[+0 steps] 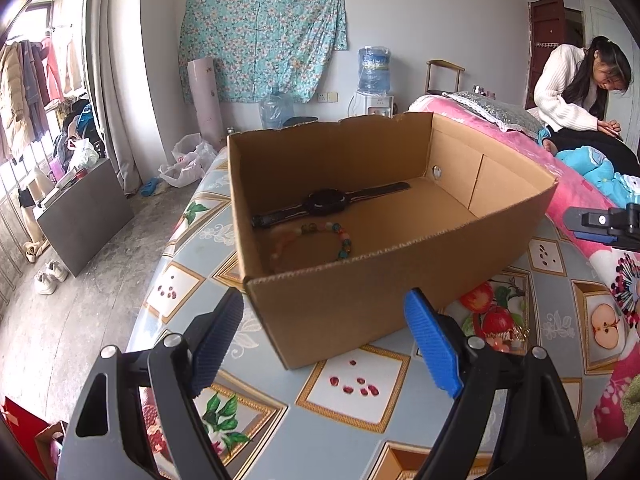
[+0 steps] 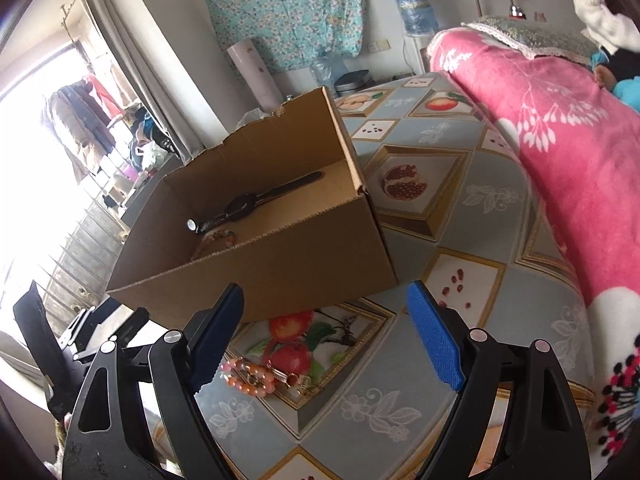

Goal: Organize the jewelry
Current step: 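Move both tools from the box down toward the gold earrings on the table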

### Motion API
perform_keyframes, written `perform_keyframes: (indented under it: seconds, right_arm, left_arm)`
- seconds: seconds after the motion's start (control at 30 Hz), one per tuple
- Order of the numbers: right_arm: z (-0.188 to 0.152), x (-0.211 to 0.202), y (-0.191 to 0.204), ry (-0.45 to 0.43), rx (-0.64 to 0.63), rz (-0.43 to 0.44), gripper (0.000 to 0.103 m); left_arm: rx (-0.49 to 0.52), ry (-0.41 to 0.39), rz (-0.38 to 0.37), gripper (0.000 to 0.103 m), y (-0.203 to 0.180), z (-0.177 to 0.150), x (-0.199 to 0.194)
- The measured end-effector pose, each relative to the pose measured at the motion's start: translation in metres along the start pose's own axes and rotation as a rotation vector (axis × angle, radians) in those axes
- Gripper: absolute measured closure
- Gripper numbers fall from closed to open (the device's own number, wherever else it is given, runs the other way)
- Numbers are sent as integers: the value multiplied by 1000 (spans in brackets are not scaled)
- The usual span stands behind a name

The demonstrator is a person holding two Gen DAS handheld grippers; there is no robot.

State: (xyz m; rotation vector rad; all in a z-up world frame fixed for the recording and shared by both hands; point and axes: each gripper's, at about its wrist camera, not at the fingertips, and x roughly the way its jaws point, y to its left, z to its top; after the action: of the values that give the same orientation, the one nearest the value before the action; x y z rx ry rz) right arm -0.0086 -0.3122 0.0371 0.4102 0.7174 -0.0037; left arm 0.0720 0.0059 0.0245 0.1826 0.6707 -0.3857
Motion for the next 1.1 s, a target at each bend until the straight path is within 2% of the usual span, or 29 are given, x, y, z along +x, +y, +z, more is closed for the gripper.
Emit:
perform_keyframes:
  seconds: [0.1,0.33,0.5,0.57,0.67,0.7,0.87,0.93,1.1]
  right_arm:
    - [-17,-13,-9,-2,-12,-20,22]
    - [-47,-10,-18,68,-52,-74,22]
    - [-66,-10,-11,74,-93,-47,24]
    - [-72,-11,-7,73,-98,-21,37]
    - [-76,-10,0,79,-89,44,49]
    - [-74,-7,1,86,-85,64,52]
    - [-70,11,20,137,-85,186,76]
    - [-69,21,28,168,-88,209,82]
    - [-67,40,43,190,-151,165,84]
  left_arm:
    - [-3,8,-18,22,-1,-11,-13]
    - [-6,112,-77,22,-25,-43,-14]
    - [4,155,-140,22,-46,-55,-2]
    - [8,146,-164,22,-53,-56,-1]
    - [5,108,-209,27,-59,-52,-3]
    - [14,94,-216,29,-61,-51,-4]
    - [46,77,-272,47,-69,-44,3]
    - [63,84,-277,57,-73,-43,8]
    - [83,102,-269,72,-79,-40,24]
